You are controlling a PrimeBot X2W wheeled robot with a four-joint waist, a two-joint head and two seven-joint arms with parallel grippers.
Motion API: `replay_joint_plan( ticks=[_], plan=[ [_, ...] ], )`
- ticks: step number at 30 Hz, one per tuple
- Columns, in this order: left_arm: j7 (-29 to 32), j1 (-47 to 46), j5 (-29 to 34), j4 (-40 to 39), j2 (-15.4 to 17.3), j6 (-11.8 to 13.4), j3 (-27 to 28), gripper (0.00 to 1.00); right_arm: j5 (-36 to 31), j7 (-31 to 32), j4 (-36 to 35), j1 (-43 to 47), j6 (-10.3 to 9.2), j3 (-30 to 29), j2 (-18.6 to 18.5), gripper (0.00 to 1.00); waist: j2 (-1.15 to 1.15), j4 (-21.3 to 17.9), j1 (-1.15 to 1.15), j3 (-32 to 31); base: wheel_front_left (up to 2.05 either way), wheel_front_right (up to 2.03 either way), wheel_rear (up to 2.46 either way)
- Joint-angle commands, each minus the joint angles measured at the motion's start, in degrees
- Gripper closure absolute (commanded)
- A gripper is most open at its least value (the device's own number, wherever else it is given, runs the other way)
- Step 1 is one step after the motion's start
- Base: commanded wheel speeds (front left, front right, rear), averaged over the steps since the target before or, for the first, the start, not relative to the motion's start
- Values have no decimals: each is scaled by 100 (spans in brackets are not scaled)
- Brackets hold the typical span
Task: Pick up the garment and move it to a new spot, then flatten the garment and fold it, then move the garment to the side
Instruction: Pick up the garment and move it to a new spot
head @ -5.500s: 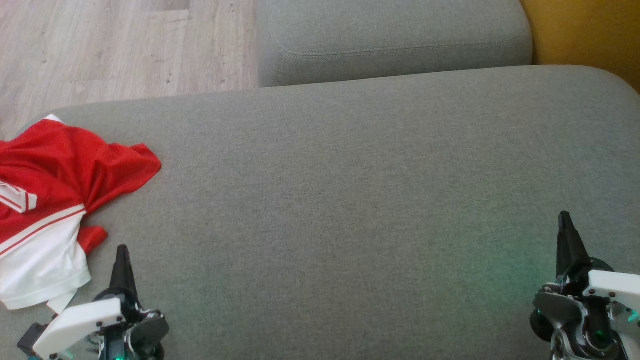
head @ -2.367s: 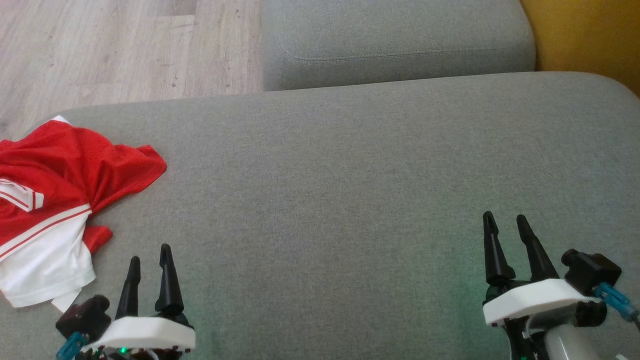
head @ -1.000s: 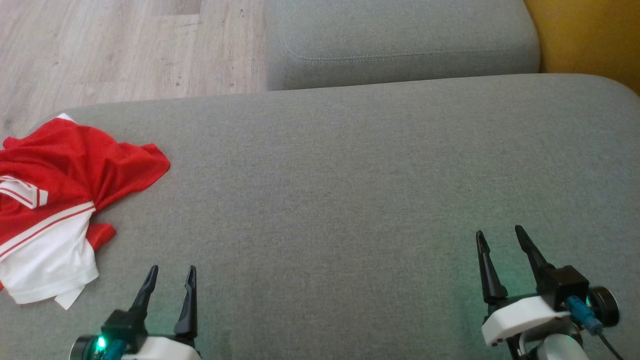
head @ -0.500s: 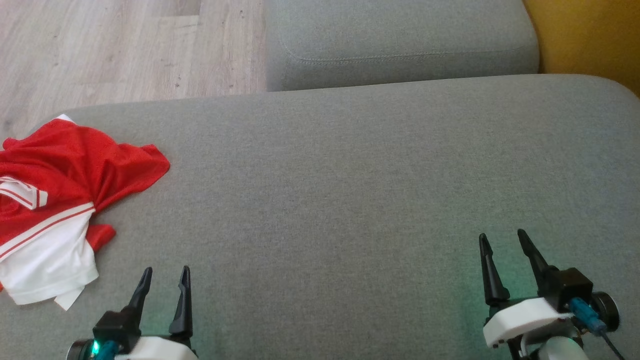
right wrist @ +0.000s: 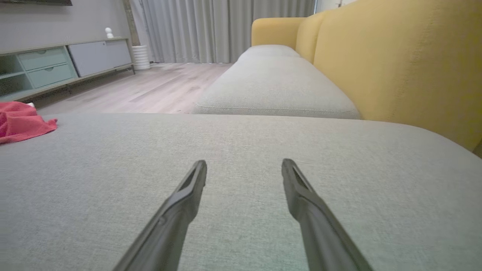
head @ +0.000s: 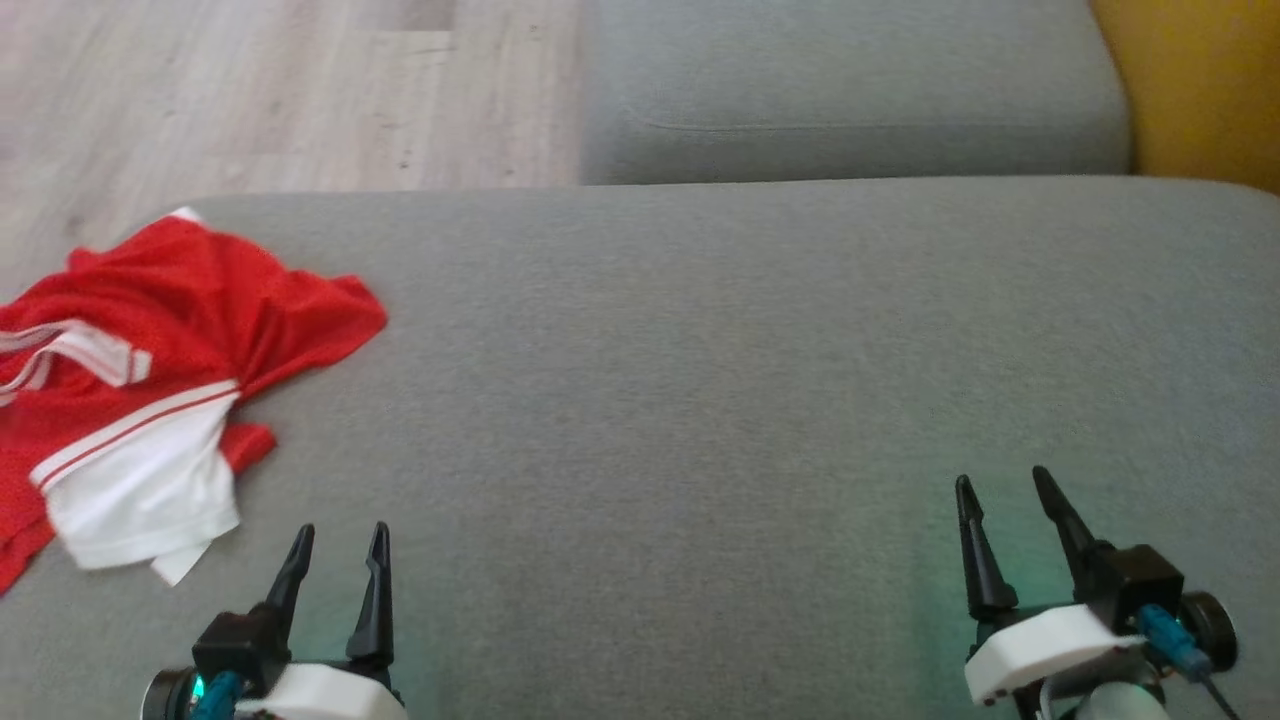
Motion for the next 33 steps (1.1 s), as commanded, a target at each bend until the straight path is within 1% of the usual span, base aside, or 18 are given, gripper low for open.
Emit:
replay_joint_plan(
  ticks=[1, 8, 11, 14, 20, 23, 25, 26, 28, 30, 32, 33],
  plan=[
    [-71, -237, -31, -145, 96, 9, 178, 0, 11, -79, -205, -131, 44, 182, -25, 0, 0, 272, 0, -48, 0, 0, 0],
    [-71, -93, -93, -134, 126, 16, 308, 0, 108, -79, -195, -197, 44, 511, -25, 0, 0, 1151, 0, -123, 0, 0, 0],
    [-71, -10, -111, -109, 144, 15, 355, 0, 156, -79, -155, -284, 44, 709, -25, 0, 0, 1420, 0, -121, 0, 0, 0],
    [-71, 66, -130, -128, 148, 14, 399, 0, 237, -79, -121, -353, 44, 909, -25, 0, 0, 1579, 0, -110, 0, 0, 0],
    [-71, 56, -237, -202, 186, 13, 511, 0, 244, -79, -131, -438, 44, 1140, -25, 0, 0, 1588, 0, 48, 0, 0, 0],
    [-71, -188, -527, -471, 183, 11, 647, 0, 234, -79, -243, -594, 44, 1316, -25, 0, 0, 1444, 0, 391, 0, 0, 0],
    [-60, -475, -761, -630, 267, 11, 698, 0, 216, -79, -366, -762, 44, 1397, -50, 0, 0, 1331, 0, 673, 0, 0, 0],
    [0, -659, -899, -686, 333, 10, 739, 0, 220, -79, -432, -843, 44, 1427, -81, 0, 0, 1280, 0, 811, 0, 0, 0],
    [209, -1101, -1019, -801, 570, 10, 727, 0, 215, -79, -576, -1015, 44, 1478, -186, 0, 0, 1194, 0, 1104, 0, 0, 0],
    [561, -1585, -1223, -815, 789, 10, 716, 0, 209, -79, -724, -1171, 44, 1519, -297, 0, 0, 1109, 0, 1376, 0, 0, 0],
    [895, -2092, -1320, -733, 1080, 10, 668, 0, 191, -79, -883, -1324, 44, 1561, -420, 0, 0, 1033, 0, 1639, 0, 0, 0],
    [1061, -2351, -1452, -655, 1166, 10, 684, 0, 175, -79, -971, -1401, 44, 1588, -487, 0, 0, 994, 0, 1779, 0, 0, 0]
  ],
)
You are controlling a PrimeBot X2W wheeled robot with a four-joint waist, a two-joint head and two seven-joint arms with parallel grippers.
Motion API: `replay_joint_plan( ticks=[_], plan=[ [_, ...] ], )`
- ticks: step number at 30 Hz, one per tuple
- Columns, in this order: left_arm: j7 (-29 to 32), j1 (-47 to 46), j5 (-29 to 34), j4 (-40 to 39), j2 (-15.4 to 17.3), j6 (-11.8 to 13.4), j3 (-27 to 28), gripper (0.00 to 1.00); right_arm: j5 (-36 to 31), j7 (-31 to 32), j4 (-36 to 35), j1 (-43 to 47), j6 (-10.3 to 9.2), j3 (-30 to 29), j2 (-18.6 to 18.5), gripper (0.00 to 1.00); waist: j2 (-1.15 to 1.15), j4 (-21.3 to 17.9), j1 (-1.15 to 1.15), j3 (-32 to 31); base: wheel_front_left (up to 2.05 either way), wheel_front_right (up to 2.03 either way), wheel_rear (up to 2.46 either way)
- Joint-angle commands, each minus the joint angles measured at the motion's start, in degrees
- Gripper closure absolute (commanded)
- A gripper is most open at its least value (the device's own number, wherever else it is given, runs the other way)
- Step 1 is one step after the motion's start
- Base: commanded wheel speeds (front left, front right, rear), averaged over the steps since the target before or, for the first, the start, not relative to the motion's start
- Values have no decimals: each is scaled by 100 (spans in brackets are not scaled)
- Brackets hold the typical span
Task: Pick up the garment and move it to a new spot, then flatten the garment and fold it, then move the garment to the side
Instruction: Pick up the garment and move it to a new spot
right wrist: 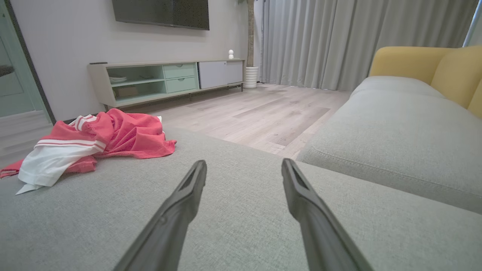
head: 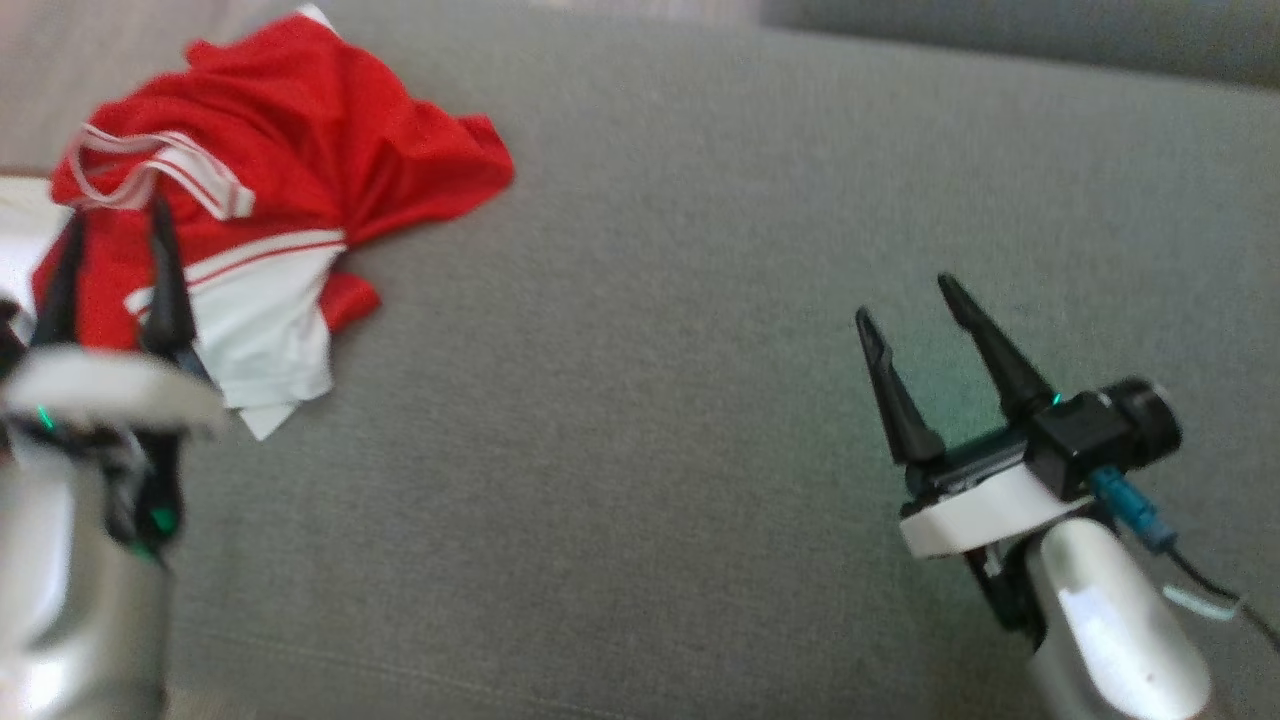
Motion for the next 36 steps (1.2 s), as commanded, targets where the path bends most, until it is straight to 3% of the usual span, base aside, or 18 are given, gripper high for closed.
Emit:
replay_joint_plan(
  ticks=[1, 6, 17, 21, 22, 24, 36],
  plan=[
    [188, -495, -140, -30, 348, 10, 213, 0, -71, -69, -310, -227, 44, 183, -110, 0, 0, -281, -1, 653, 0, 0, 0],
    [668, -1698, -176, 757, 737, 26, 203, 0, -134, 76, -918, -615, 44, 216, -483, 0, 0, -417, -1, 1309, 0, 0, 0],
    [1065, -3085, 120, 2932, 928, 434, -62, 0, -125, 743, -2201, -433, 44, 96, -1057, 0, 0, -526, -1, 1859, 0, 0, 0],
    [1280, -3294, 123, 3514, 921, 438, -139, 0, -92, 862, -2443, -304, 44, 58, -1095, 0, 0, -562, -1, 1844, 0, 0, 0],
    [1276, -3332, 132, 3619, 927, 439, -157, 40, -93, 876, -2474, -271, 44, 48, -1096, 0, 0, -568, -1, 1820, 0, 0, 0],
    [1238, -3384, 186, 3791, 946, 414, -231, 100, -96, 897, -2521, -206, 44, 30, -1083, 0, 0, -572, -1, 1772, 0, 0, 0],
    [753, -3716, 106, 4148, 1023, 95, -410, 100, -31, 841, -2433, -70, 44, 24, -999, 0, 0, -578, -1, 1308, 0, 0, 0]
  ],
)
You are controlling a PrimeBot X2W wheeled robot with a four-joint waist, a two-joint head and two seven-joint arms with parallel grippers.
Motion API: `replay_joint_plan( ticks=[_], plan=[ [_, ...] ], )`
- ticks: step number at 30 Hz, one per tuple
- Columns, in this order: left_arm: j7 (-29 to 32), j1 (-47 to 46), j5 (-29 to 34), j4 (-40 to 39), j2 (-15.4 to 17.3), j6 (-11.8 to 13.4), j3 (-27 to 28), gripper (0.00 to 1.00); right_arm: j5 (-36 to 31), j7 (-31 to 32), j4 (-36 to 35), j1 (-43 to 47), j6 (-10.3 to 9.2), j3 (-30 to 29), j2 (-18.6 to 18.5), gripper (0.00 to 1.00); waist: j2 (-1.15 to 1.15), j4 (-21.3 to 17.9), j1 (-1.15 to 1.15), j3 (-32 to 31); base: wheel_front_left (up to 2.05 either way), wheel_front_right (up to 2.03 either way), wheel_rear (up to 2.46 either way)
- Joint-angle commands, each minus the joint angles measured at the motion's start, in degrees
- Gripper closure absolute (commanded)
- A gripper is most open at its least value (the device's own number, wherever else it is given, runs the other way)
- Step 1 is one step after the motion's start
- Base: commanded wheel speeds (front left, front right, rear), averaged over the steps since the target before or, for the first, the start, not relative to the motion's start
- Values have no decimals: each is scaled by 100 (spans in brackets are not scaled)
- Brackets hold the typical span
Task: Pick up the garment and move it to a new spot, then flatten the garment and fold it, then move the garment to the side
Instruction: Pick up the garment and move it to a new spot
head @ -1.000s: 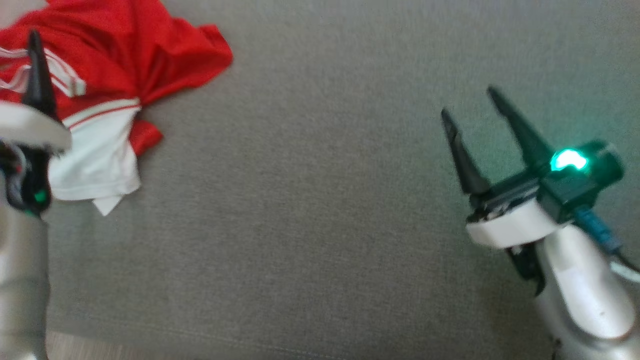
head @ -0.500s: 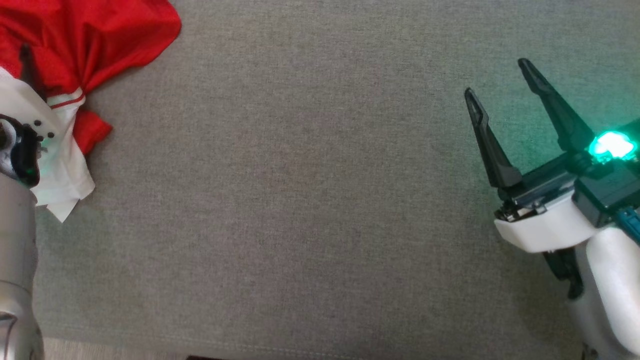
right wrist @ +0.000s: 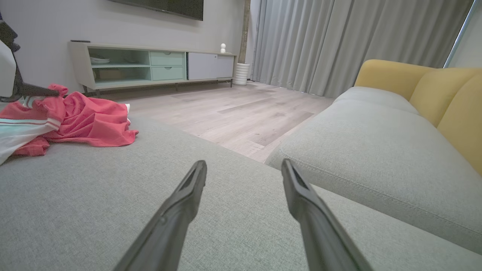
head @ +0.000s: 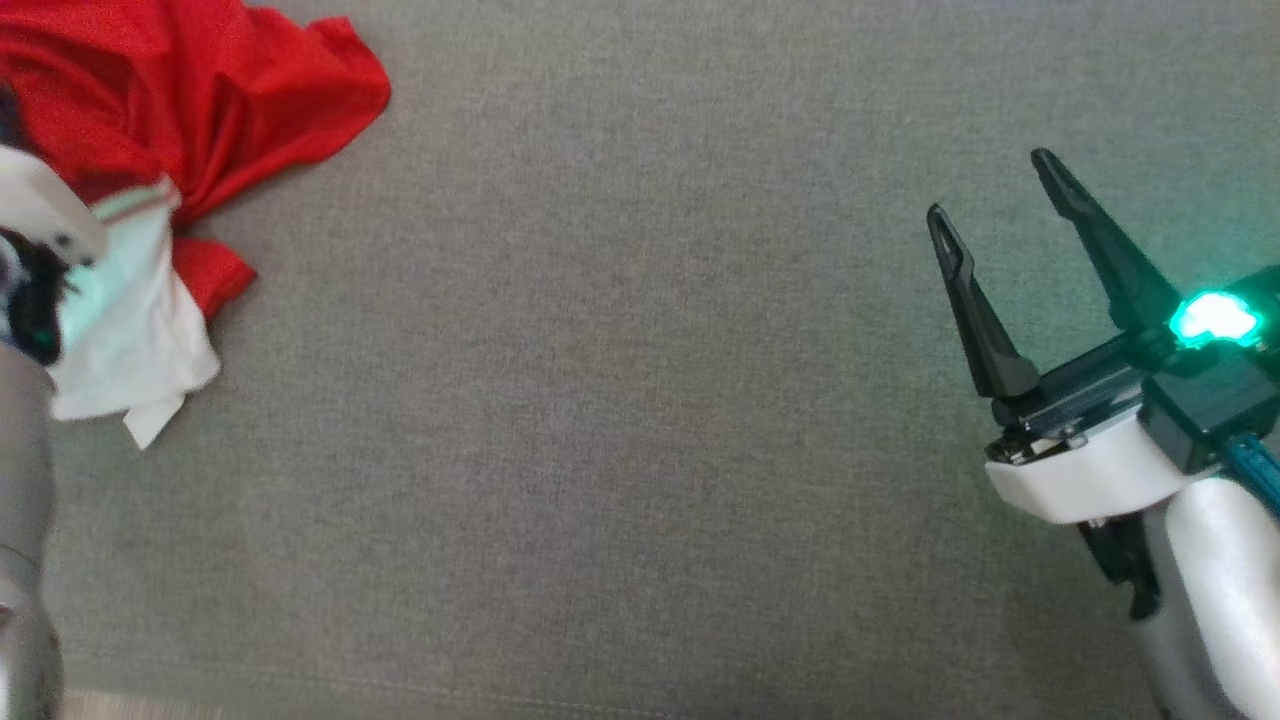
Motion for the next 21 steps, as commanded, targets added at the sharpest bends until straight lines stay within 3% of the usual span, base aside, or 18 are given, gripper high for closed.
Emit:
replay_joint_plan(
  ticks=[1, 6, 11, 21],
  plan=[
    [-87, -283, -17, -175, 460, -15, 111, 100, 50, -63, -146, 87, 44, 80, 22, 0, 0, -20, 2, -143, 0, 0, 0],
    [-121, -523, -24, -417, 623, -66, -65, 100, 134, -270, 120, 206, 44, 155, 209, 0, 0, -143, 2, -636, 0, 0, 0],
    [194, -743, -246, -1190, 691, -82, -434, 100, 209, -542, 431, 261, 44, 216, 457, 0, 0, -398, 2, -1146, 0, 0, 0],
    [1357, -606, -1073, -3783, 874, -84, -1075, 100, 254, -800, 726, 247, 44, 256, 727, 0, 0, -937, 2, -1586, 0, 0, 0]
  ],
)
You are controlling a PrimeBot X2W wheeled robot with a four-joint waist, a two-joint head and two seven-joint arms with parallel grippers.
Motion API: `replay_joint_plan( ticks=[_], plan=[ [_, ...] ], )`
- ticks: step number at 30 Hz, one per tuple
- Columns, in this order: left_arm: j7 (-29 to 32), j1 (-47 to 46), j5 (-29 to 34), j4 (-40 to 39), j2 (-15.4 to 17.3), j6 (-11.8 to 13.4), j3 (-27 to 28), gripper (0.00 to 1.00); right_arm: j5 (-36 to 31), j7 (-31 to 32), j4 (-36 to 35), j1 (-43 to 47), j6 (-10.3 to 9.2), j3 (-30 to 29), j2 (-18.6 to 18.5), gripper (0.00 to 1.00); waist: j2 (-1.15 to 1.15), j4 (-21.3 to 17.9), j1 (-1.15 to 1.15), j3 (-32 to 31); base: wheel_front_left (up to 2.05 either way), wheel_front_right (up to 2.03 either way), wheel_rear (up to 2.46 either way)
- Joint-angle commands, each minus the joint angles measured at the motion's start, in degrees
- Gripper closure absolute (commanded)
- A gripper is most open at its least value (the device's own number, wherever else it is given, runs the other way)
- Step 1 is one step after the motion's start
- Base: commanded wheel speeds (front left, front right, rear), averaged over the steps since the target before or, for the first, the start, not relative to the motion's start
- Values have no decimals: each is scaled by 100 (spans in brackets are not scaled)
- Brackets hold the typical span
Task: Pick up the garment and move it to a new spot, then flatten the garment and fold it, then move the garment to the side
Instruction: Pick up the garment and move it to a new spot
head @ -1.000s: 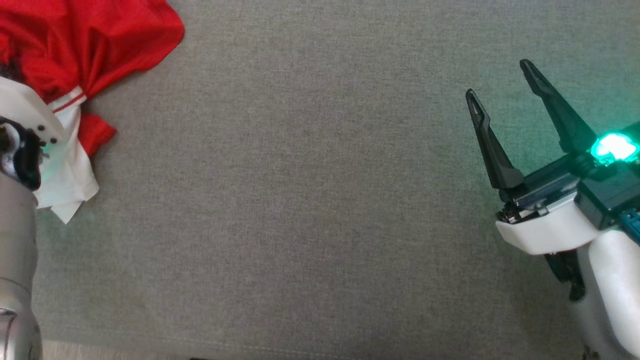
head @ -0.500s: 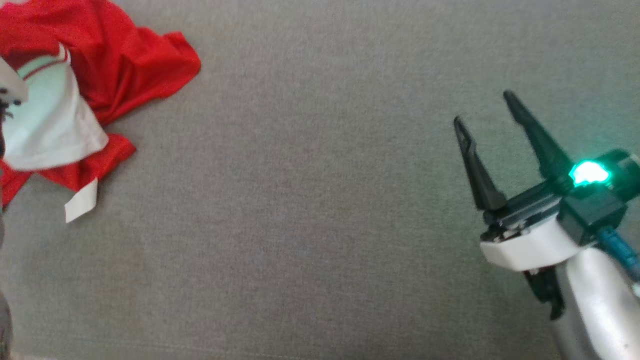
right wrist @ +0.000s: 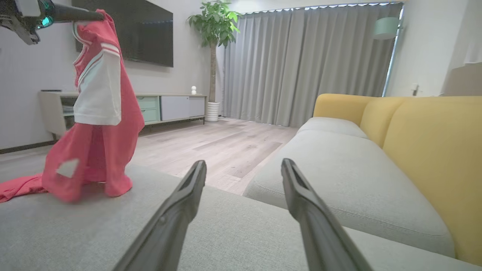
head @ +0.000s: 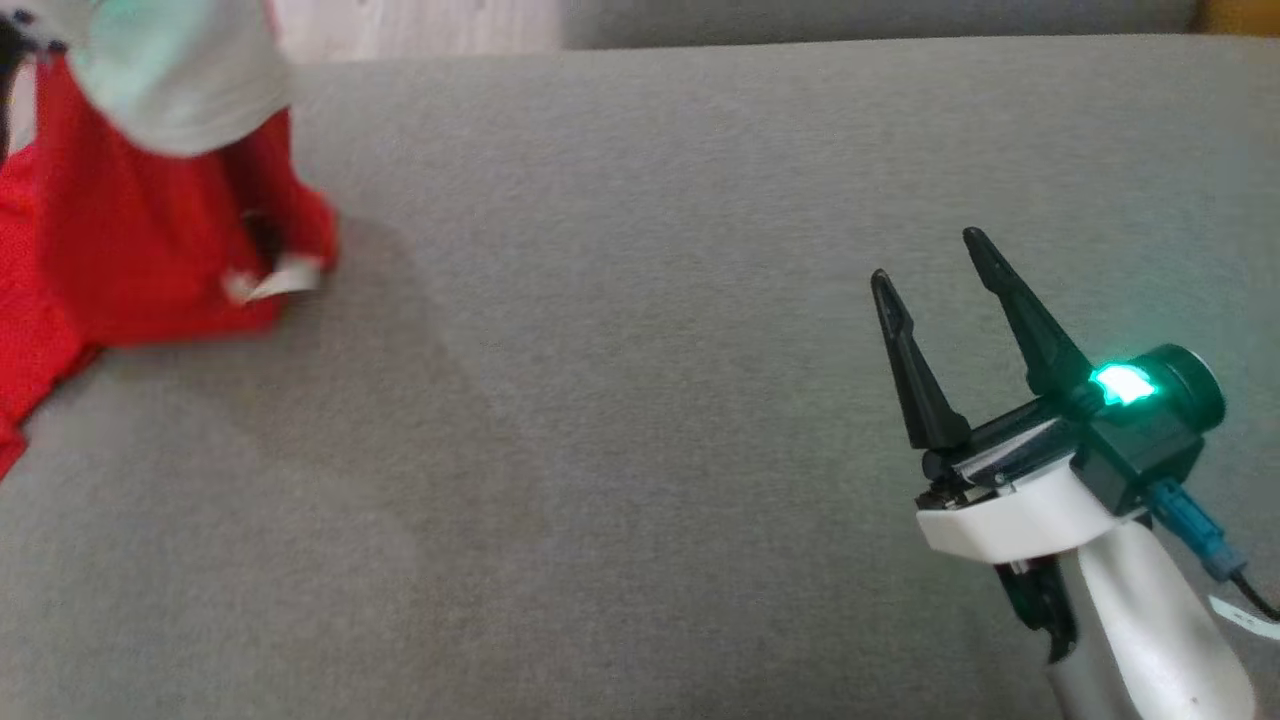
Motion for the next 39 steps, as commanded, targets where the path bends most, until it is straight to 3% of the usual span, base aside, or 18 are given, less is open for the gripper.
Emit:
replay_joint_plan(
  ticks=[1, 12, 20, 24, 28, 35, 36, 37, 39],
  plan=[
    [210, -164, -146, -620, 316, 10, 114, 100, 19, -79, -135, -49, 44, 102, 69, 0, 0, -250, 1, -149, 0, 0, 0],
    [1594, 325, -848, -3352, 188, 317, -85, 100, 60, -186, -141, -147, 44, 214, 310, 0, 0, -1281, 1, -247, 0, 0, 0],
    [1858, 830, -809, -4088, 23, 540, -486, 100, 116, -200, -225, -192, 44, 344, 473, 0, 0, -2085, 1, -198, 0, 0, 0],
    [1530, 1329, -554, -3748, -317, 751, -828, 100, 166, -201, -246, -119, 44, 441, 547, 0, 0, -2460, 1, -243, 0, 0, 0],
    [941, 1793, -385, -2935, -908, 843, -1238, 100, 168, -202, -252, -99, 44, 533, 584, 0, 0, -2734, 1, -234, 0, 0, 0],
    [-515, 2118, -94, -957, -1948, 559, -1845, 100, 224, -202, -232, -62, 44, 613, 629, 0, 0, -2901, 1, -124, 0, 0, 0],
    [-728, 2085, 41, -695, -2015, 590, -1917, 87, 218, -202, -214, -58, 44, 624, 633, 0, 0, -2899, 1, -109, 0, 0, 0],
    [-941, 2047, 177, -449, -2067, 641, -1979, 65, 219, -202, -195, -53, 44, 638, 638, 0, 0, -2897, 1, -99, 0, 0, 0],
    [-1224, 2012, 230, -27, -2184, 699, -2023, 0, 220, -202, -176, -47, 44, 649, 647, 0, 0, -2878, 1, -75, 0, 0, 0]
  ],
)
